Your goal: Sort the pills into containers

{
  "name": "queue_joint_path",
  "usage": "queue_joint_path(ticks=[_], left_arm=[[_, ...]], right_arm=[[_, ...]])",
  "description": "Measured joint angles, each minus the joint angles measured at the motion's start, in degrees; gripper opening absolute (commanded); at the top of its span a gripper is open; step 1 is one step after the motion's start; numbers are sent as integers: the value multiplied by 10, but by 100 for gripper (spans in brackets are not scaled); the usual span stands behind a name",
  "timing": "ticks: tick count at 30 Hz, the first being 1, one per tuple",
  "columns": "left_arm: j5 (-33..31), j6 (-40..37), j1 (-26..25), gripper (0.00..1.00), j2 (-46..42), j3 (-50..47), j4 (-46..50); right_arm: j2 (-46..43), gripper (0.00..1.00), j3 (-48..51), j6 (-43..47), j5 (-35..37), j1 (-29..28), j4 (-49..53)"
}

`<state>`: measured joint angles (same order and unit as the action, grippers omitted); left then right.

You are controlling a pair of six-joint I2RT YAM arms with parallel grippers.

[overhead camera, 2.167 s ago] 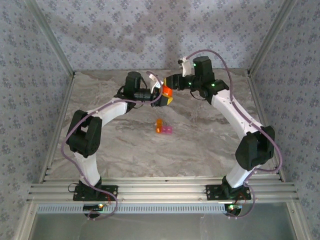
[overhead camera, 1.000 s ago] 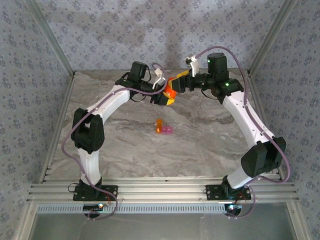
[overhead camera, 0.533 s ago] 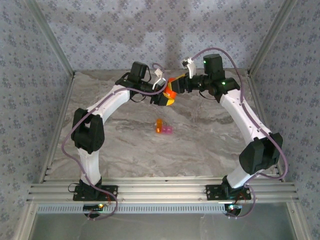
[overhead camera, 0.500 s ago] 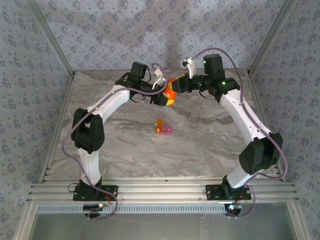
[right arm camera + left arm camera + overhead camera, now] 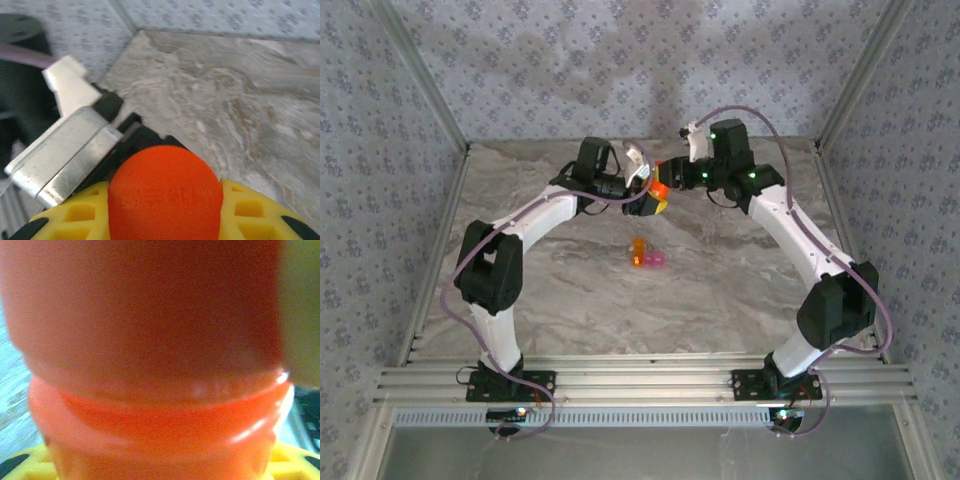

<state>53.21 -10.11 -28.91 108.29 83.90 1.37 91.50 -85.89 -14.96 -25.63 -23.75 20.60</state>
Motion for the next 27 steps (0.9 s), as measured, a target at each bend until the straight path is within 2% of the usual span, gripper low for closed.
queue_joint_path(ticks=[3, 6, 8, 12, 14, 16, 21, 27], left_arm=[[-50, 40, -3, 0, -2, -39, -64], [-69, 64, -5, 0, -2, -45, -90], [-74, 73, -5, 0, -2, -44, -107], [-69, 81, -5, 0, -2, -36, -110], [-41, 81, -5, 0, 0, -22, -112], [-11, 80, -9, 0, 2, -2, -117], [59, 68, -16, 0, 3, 44, -114], [122, 3, -15, 0, 18, 110, -9]], right_arm=[[0, 11, 30, -36, 60, -16, -35], [2, 16, 36, -51, 77, -19, -59], [1, 27, 36, -52, 78, -18, -73], [0, 57, 36, -42, 40, 1, -81], [-6, 70, 36, -33, -14, 22, -89], [-21, 77, 39, -12, -64, 42, -88], [-85, 78, 48, 55, -157, 81, -57], [-97, 79, 24, 105, -199, 97, -10]])
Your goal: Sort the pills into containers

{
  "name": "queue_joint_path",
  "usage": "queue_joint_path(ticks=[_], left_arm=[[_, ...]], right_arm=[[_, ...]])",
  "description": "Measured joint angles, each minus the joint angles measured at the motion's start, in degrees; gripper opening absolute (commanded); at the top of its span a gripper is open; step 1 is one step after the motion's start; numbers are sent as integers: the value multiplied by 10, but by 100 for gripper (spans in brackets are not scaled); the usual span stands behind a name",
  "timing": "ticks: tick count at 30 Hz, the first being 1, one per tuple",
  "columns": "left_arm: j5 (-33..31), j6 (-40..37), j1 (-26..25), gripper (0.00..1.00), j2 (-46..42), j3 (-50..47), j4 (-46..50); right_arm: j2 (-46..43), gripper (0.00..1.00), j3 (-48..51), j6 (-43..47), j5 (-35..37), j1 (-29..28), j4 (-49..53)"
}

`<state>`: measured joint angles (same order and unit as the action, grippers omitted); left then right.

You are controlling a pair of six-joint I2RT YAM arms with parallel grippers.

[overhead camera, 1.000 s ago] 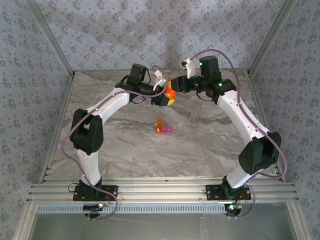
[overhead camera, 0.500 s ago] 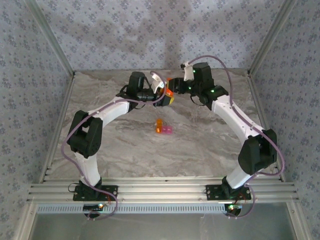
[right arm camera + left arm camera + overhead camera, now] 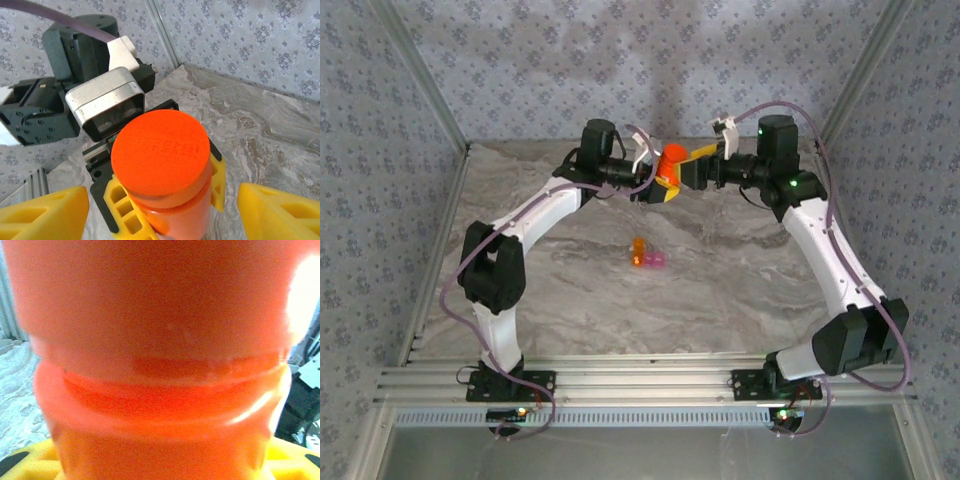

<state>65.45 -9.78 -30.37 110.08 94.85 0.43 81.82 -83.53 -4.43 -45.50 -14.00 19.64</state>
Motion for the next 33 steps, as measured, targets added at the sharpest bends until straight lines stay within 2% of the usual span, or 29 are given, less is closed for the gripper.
queue_joint_path(ticks=[6, 10, 16, 22, 25, 27, 33], left_arm=[[30, -69, 0, 0, 23, 49, 119], [39, -90, 0, 0, 32, 59, 159], [50, -108, 0, 0, 36, 62, 188], [53, -112, 0, 0, 37, 63, 208], [55, -115, 0, 0, 37, 63, 212], [55, -118, 0, 0, 37, 63, 215], [55, -122, 0, 0, 37, 63, 220]], right_arm=[[46, 81, -48, 18, -5, -9, 53], [68, 76, -76, 28, -4, -26, 87], [91, 53, -100, 46, 12, -40, 120], [102, 44, -122, 59, 27, -48, 152], [103, 44, -127, 61, 31, -51, 160], [104, 51, -129, 64, 33, -52, 164], [104, 56, -129, 64, 35, -53, 167]])
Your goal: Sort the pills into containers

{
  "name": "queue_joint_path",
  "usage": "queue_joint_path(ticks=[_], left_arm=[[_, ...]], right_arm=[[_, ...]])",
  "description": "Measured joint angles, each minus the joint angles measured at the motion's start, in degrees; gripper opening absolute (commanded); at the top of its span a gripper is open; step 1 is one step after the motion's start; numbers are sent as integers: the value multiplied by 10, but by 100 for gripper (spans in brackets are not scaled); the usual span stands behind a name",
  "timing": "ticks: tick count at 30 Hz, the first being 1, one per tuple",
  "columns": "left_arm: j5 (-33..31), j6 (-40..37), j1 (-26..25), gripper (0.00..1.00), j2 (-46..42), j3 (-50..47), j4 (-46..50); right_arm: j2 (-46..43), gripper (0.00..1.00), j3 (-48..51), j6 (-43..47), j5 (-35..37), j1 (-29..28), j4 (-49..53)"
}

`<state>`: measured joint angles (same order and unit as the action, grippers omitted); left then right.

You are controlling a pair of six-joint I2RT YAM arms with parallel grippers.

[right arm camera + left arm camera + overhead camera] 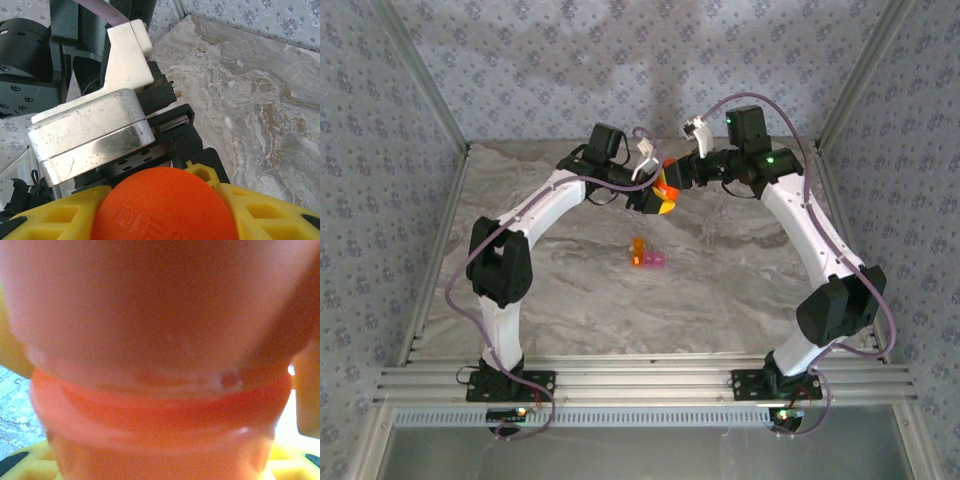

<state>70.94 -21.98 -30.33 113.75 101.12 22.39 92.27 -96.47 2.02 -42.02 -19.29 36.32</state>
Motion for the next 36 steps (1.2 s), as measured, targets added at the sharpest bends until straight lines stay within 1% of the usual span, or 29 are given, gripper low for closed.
queue_joint_path(ticks=[7, 9, 10, 11, 15, 17, 19, 20, 22, 23, 24, 25, 26, 32, 36], left_arm=[[1, -5, -1, 0, 0, 0, 1], [2, -6, -1, 0, 0, 1, 1], [2, -6, -1, 0, 0, 1, 1], [3, -8, -1, 0, 0, 2, 1], [4, -6, -1, 0, 0, 3, 4], [4, -5, -1, 0, 0, 3, 4], [4, -4, -1, 0, 0, 3, 3], [2, -1, -1, 6, 0, 3, 1], [-3, 9, 0, 23, 0, -2, -10], [-9, 19, 0, 37, -1, -10, -26], [-14, 29, -1, 68, -3, -19, -40], [-23, 39, 0, 97, -5, -30, -55], [-42, 47, 0, 99, -9, -44, -77], [-144, 94, 0, 99, -47, -143, -207], [-206, 118, 2, 99, -91, -212, -287]], right_arm=[[0, 62, 1, 0, 2, -3, 4], [0, 61, 2, 0, 2, -4, 4], [0, 59, 2, 0, 2, -5, 4], [0, 55, 3, 0, 2, -5, 4], [0, 35, 3, 3, 2, -5, 3], [0, 28, 3, 4, 1, -5, 3], [0, 23, 4, 2, 1, -5, 1], [0, 20, 7, -1, 2, -5, -4], [0, 18, 12, -11, 4, -5, -15], [0, 16, 17, -17, 8, -5, -23], [0, 15, 24, -26, 14, -5, -32], [0, 15, 30, -34, 23, -5, -40], [0, 15, 38, -53, 40, -5, -48], [0, 15, 117, -148, 137, 0, -111], [0, 15, 173, -182, 188, 19, -157]])
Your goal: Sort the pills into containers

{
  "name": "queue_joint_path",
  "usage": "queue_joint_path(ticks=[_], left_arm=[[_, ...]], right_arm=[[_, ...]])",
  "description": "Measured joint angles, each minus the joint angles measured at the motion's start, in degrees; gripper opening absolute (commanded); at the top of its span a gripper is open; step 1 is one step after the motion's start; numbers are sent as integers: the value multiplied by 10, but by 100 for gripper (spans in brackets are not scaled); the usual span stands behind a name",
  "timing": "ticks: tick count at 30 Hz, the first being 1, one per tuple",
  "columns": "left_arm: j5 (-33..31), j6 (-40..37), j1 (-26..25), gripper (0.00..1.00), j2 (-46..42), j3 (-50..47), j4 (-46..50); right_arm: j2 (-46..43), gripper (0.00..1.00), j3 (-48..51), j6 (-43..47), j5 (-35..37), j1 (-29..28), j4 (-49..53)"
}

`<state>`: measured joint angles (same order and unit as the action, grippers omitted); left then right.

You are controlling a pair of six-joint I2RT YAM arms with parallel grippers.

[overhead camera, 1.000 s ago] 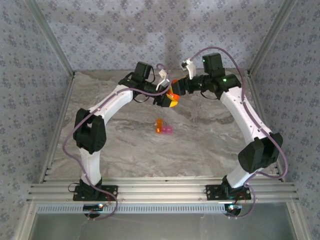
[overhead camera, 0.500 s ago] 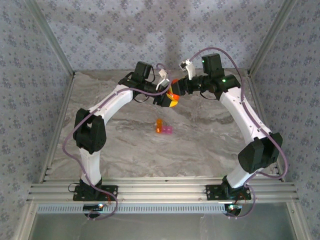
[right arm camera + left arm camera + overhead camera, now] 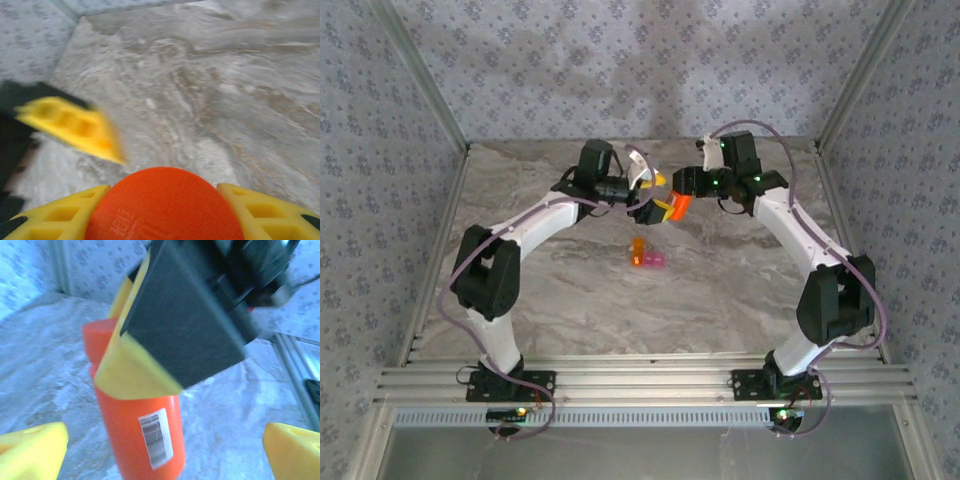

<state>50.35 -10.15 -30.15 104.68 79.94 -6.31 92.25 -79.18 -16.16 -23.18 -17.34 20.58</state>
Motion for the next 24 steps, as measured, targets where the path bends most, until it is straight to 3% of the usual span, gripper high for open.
queue_joint_path(ticks=[15, 24], left_arm=[[-274, 93, 24, 99, -92, -173, -192], [-343, 129, 31, 99, -97, -186, -196]], right_arm=[[-5, 15, 236, 57, 222, -2, -258], [3, 22, 298, 75, 292, -22, -352]])
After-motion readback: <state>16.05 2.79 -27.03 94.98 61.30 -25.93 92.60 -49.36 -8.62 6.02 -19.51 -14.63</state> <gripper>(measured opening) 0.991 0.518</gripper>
